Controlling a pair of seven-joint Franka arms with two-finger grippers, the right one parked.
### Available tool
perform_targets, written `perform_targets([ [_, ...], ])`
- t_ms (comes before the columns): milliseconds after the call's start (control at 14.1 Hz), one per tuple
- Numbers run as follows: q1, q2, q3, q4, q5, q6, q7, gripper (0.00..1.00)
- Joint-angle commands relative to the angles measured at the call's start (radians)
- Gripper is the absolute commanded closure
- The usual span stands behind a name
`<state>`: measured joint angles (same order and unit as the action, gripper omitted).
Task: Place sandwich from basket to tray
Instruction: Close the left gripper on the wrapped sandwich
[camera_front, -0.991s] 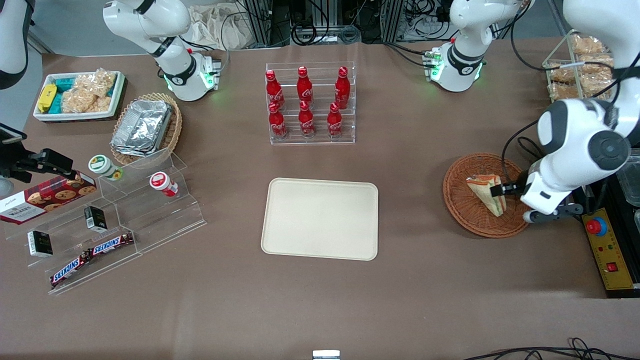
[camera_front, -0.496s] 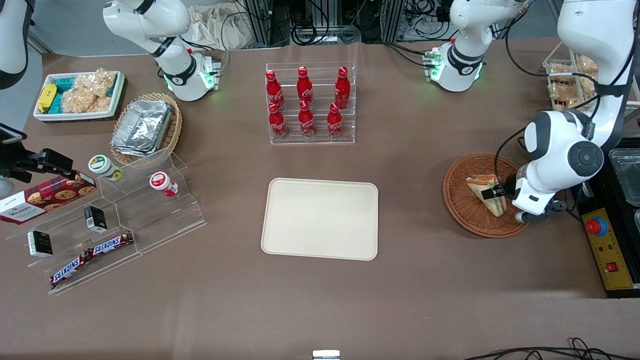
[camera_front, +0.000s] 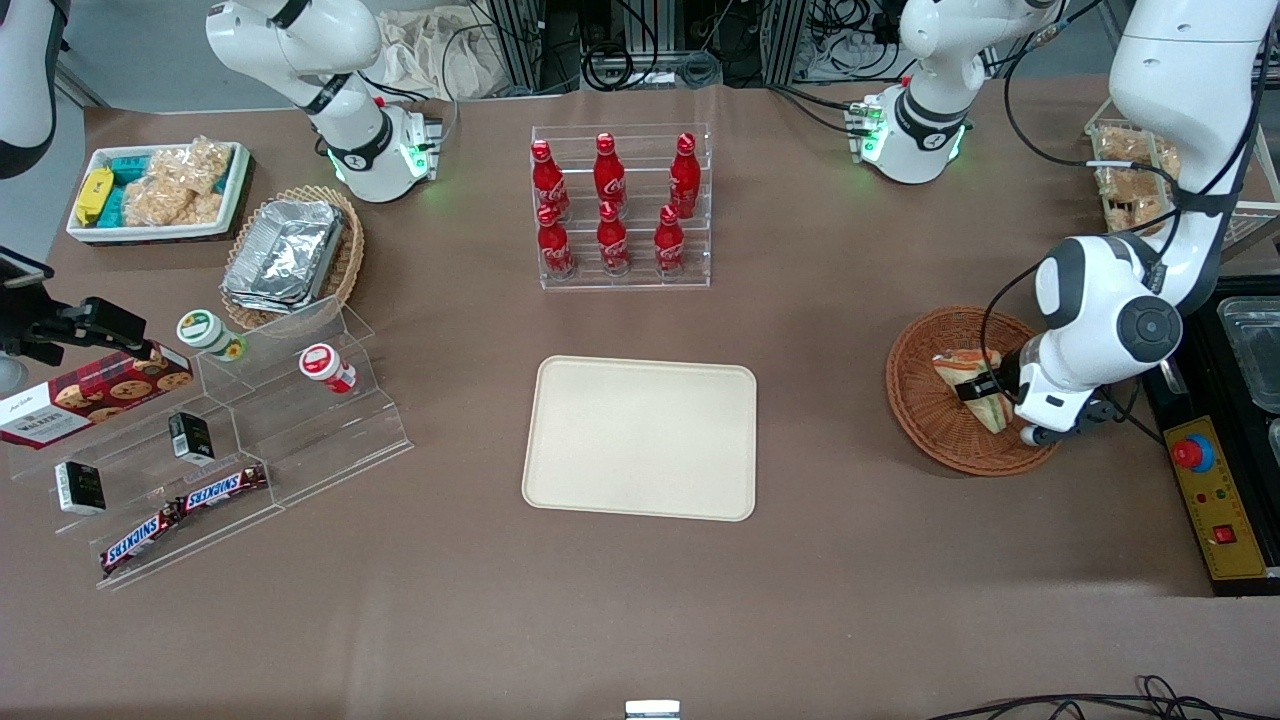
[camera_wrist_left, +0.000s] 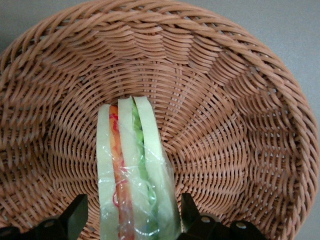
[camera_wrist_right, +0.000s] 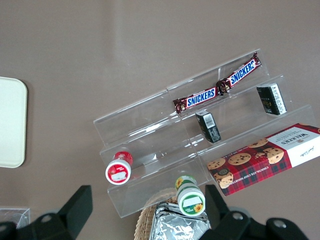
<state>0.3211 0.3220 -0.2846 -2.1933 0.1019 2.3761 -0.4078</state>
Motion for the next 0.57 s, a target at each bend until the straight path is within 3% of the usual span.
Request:
perform_targets([
  [0,0.001,-0.017,-0.010,-0.005,0.010,0.012,-0.032,0.60],
  [212,-0.014,-0.059,-0.019,0.006,0.010,-0.026,-0.057,1.00],
  [496,-0.033,-0.107,-0.039,0.105,0.012,-0.202,-0.059,1.00],
])
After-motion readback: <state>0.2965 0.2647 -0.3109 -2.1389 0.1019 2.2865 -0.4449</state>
